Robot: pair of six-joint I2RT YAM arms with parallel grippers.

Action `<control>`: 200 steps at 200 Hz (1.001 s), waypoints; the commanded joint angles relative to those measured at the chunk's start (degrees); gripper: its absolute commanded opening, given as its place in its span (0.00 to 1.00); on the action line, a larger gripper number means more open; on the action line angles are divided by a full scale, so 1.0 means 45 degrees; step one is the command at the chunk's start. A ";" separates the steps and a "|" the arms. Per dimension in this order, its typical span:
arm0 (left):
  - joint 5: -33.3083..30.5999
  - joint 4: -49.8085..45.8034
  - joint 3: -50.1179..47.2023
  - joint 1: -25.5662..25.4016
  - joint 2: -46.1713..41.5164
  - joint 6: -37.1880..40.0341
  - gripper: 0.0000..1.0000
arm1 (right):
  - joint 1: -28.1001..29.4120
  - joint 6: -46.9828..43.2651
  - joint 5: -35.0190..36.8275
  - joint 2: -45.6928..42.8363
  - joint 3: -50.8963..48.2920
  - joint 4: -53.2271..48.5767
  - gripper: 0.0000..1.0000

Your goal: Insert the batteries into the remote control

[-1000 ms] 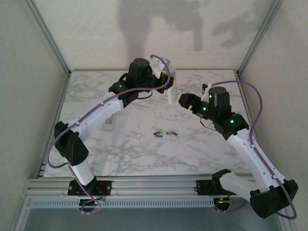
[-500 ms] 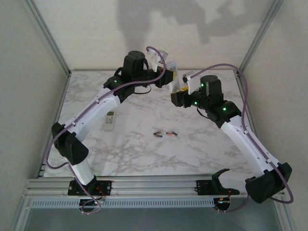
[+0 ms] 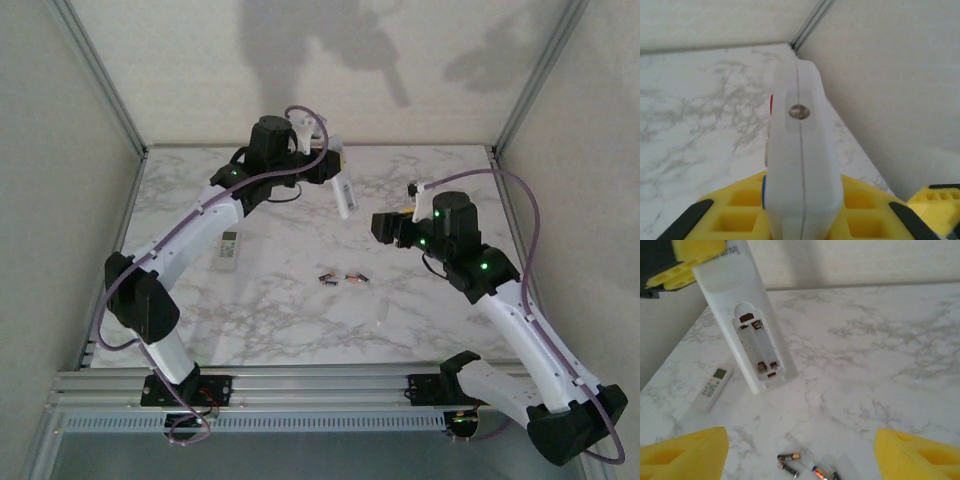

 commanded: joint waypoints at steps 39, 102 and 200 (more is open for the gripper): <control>0.4218 0.2602 -0.1586 0.0360 -0.0444 -0.2469 0.00 | 0.0681 -0.1528 -0.3070 0.0993 -0.1122 0.2931 0.94; 0.4701 0.2120 -0.1568 0.0077 -0.0585 -0.2433 0.00 | 0.1497 -0.3079 -0.0903 0.3655 0.1087 0.2575 0.68; -0.3350 0.1254 -0.3715 0.0162 -0.4056 -0.0446 0.99 | 0.1638 0.1068 0.2678 0.5964 0.2067 0.0500 0.31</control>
